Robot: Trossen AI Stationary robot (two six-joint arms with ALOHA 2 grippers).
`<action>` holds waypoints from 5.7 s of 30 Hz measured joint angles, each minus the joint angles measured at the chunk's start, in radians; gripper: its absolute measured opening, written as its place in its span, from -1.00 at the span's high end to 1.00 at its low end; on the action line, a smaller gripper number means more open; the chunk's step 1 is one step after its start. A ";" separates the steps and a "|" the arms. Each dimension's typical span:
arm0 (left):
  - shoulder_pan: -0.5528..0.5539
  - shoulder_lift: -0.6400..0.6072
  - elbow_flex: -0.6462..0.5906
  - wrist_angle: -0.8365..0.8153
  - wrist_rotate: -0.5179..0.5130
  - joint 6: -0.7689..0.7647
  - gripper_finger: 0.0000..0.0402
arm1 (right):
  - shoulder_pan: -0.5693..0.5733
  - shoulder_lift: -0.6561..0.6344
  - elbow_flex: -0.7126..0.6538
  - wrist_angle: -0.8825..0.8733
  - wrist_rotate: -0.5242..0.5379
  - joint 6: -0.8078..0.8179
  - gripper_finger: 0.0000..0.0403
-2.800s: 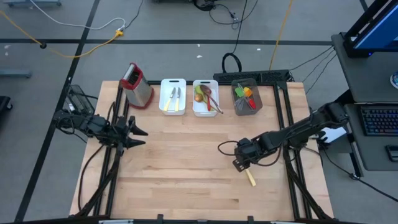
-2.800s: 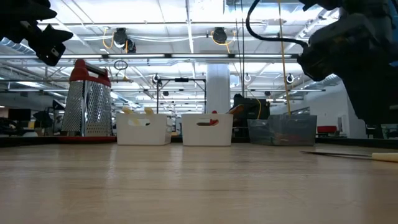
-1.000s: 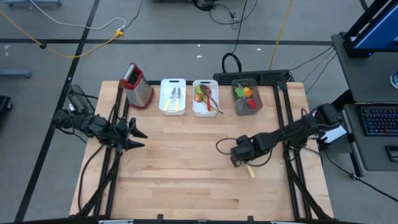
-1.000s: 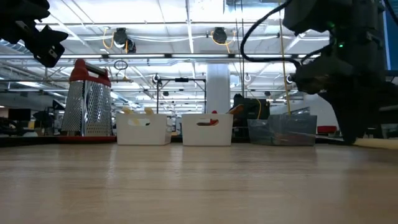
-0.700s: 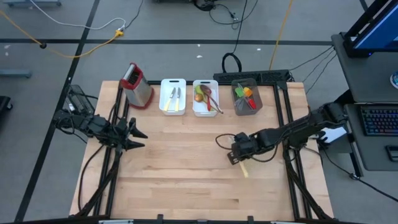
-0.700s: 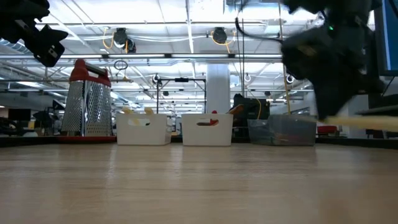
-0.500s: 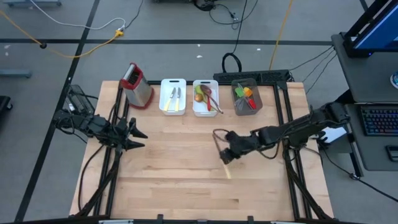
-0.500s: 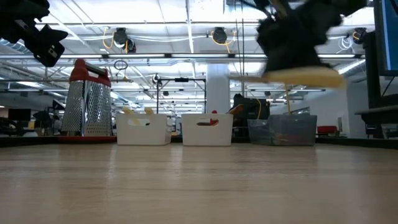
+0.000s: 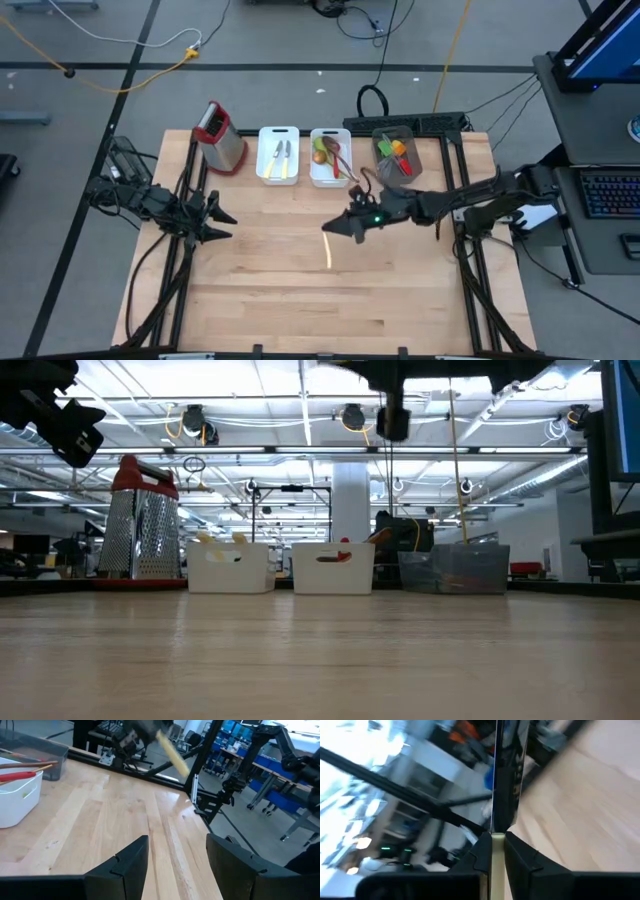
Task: Pick & Place Kitchen Items
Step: Put the yellow table knife into the left white bin
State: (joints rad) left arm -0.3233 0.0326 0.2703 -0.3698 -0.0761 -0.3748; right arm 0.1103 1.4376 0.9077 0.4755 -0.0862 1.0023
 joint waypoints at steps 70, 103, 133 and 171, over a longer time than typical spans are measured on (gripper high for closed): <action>0.092 0.953 0.010 1.263 -0.165 -0.088 -0.25 | -0.305 0.406 0.476 0.224 -0.650 -0.178 0.90; 0.219 1.194 0.235 1.269 0.054 -0.183 -0.94 | -0.307 0.406 0.476 0.222 -0.622 -0.204 0.90; 0.244 1.209 0.246 1.237 0.076 -0.362 -0.02 | -0.307 0.406 0.476 0.216 -0.625 -0.195 0.90; 0.278 1.209 0.246 1.182 0.163 -0.356 0.88 | -0.314 0.406 0.476 0.121 -0.588 -0.180 0.58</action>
State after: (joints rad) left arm -0.0452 1.2415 0.5160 0.8122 0.0872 -0.7311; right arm -0.2034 1.8431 1.3838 0.5961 -0.6739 0.8223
